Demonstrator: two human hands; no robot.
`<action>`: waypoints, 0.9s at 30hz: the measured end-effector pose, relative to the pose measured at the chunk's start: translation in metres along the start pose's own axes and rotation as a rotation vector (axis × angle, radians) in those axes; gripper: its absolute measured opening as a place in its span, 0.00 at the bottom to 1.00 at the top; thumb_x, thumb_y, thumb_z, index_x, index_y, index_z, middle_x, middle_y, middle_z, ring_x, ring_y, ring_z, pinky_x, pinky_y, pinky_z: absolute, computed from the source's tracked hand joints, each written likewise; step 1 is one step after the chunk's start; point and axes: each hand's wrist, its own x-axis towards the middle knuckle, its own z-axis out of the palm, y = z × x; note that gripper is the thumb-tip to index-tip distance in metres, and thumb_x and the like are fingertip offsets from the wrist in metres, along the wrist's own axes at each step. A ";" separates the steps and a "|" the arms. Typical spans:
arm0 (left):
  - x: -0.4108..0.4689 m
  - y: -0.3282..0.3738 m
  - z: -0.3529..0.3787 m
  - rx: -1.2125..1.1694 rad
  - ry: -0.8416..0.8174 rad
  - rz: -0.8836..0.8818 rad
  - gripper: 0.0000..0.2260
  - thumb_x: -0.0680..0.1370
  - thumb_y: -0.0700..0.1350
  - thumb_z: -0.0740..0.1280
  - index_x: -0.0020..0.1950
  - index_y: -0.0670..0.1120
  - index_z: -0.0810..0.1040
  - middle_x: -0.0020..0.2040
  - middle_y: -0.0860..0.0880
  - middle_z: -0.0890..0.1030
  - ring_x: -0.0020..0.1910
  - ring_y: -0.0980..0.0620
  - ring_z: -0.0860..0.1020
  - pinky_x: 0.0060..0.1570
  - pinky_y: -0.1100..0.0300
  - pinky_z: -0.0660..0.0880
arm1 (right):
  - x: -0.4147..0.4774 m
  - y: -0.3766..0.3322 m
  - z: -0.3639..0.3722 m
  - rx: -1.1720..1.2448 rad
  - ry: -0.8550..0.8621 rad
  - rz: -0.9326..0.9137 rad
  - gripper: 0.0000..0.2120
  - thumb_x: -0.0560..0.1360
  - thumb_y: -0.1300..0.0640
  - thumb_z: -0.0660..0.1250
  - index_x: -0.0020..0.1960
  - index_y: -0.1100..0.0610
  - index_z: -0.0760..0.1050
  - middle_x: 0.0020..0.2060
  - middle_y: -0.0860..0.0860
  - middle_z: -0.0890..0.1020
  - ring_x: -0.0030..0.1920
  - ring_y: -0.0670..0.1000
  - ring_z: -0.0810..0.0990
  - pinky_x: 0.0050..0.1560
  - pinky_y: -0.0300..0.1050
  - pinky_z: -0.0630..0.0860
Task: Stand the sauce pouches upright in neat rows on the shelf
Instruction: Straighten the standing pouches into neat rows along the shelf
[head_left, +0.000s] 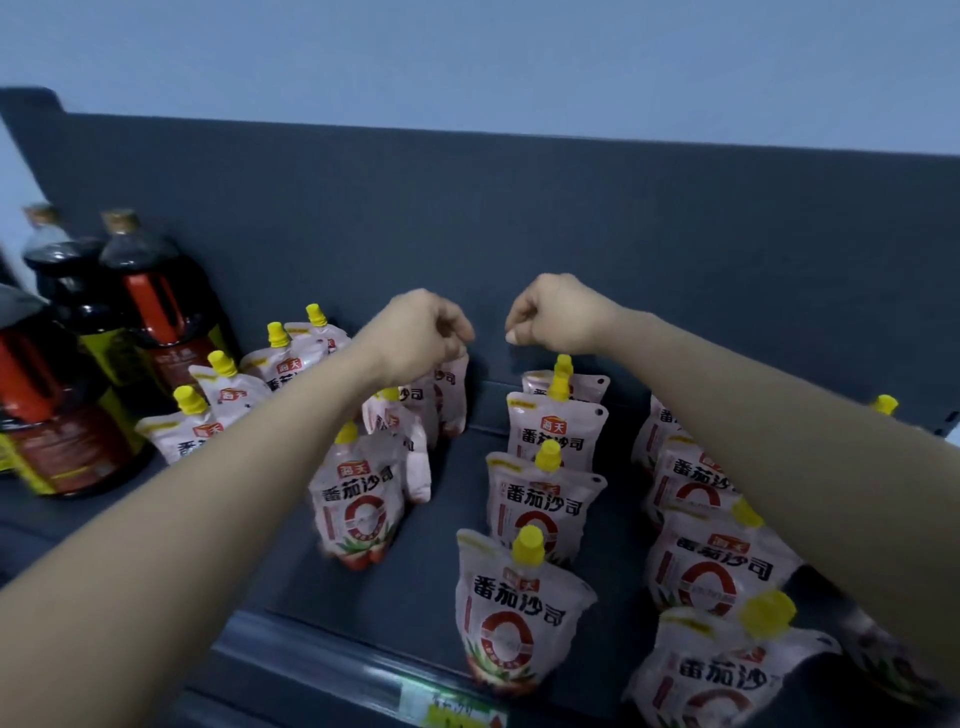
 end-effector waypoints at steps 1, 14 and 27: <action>-0.005 -0.007 -0.009 -0.005 0.015 -0.017 0.06 0.74 0.37 0.68 0.49 0.43 0.82 0.40 0.49 0.81 0.40 0.53 0.77 0.38 0.67 0.72 | 0.002 -0.010 0.004 0.005 -0.027 -0.017 0.10 0.75 0.58 0.69 0.55 0.59 0.83 0.52 0.53 0.84 0.53 0.50 0.79 0.53 0.41 0.74; -0.074 -0.101 -0.045 0.117 -0.473 -0.125 0.11 0.70 0.47 0.74 0.33 0.46 0.75 0.32 0.52 0.73 0.35 0.52 0.71 0.39 0.58 0.68 | 0.029 -0.105 0.077 -0.226 -0.422 0.084 0.10 0.74 0.60 0.68 0.36 0.60 0.72 0.33 0.55 0.77 0.36 0.53 0.75 0.32 0.42 0.69; -0.089 -0.113 -0.038 0.037 -0.724 0.180 0.11 0.74 0.42 0.70 0.36 0.34 0.78 0.33 0.47 0.72 0.33 0.54 0.70 0.37 0.59 0.69 | 0.021 -0.120 0.102 -0.285 -0.215 0.289 0.17 0.75 0.58 0.67 0.30 0.57 0.66 0.33 0.54 0.73 0.39 0.55 0.73 0.29 0.41 0.65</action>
